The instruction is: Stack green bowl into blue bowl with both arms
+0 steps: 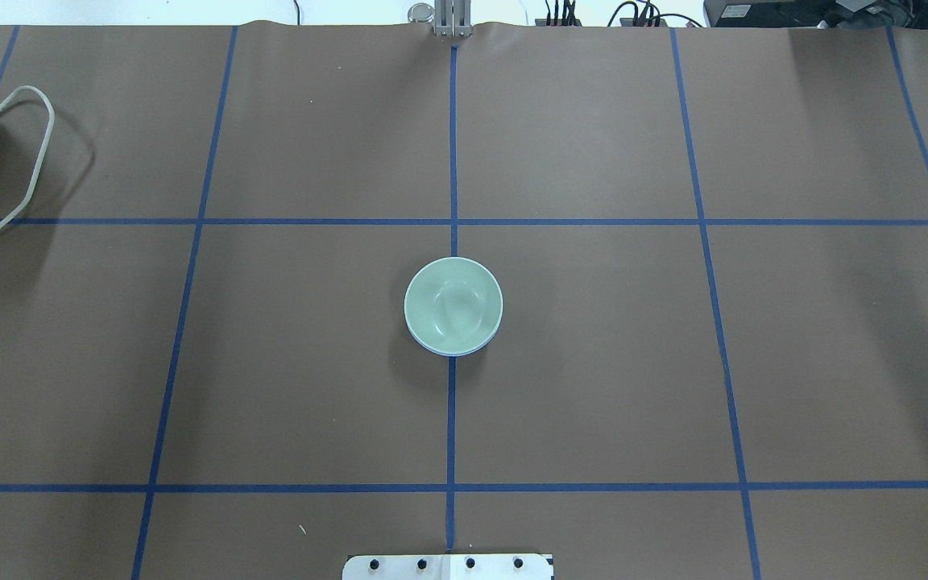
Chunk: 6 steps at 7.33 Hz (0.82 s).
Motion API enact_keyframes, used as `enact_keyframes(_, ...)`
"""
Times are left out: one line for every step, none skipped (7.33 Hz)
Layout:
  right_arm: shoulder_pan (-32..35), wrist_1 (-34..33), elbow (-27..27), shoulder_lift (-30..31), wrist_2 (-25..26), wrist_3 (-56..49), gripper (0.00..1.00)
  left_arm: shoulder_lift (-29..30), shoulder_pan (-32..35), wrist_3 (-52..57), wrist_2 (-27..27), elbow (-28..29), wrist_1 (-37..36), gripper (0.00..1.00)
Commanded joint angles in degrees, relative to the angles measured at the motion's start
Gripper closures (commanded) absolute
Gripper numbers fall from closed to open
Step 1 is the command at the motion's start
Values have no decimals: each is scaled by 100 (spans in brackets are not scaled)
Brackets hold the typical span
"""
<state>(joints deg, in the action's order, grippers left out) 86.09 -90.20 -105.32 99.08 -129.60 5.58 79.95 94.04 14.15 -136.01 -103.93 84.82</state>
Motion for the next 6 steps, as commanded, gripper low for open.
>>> enact_keyframes(207, 2, -15, 270, 31, -74, 0, -23, 0, 0, 30, 5, -10, 2)
enact_keyframes(215, 2, -6, 279, 40, -83, 0, -23, 0, 0, 22, 4, -1, 2)
enact_keyframes(215, -7, 29, 287, 40, -83, 0, -23, 0, 0, -4, -4, -1, 2)
enact_keyframes(215, 2, 29, 331, 22, -83, 0, -58, 0, 0, -5, -22, -1, 2)
enact_keyframes(215, 2, 38, 331, 22, -83, 0, -58, 9, 0, -5, -39, -1, 2)
enact_keyframes(207, -7, 47, 358, 22, -74, 0, -58, 9, 0, -5, -31, -1, 2)
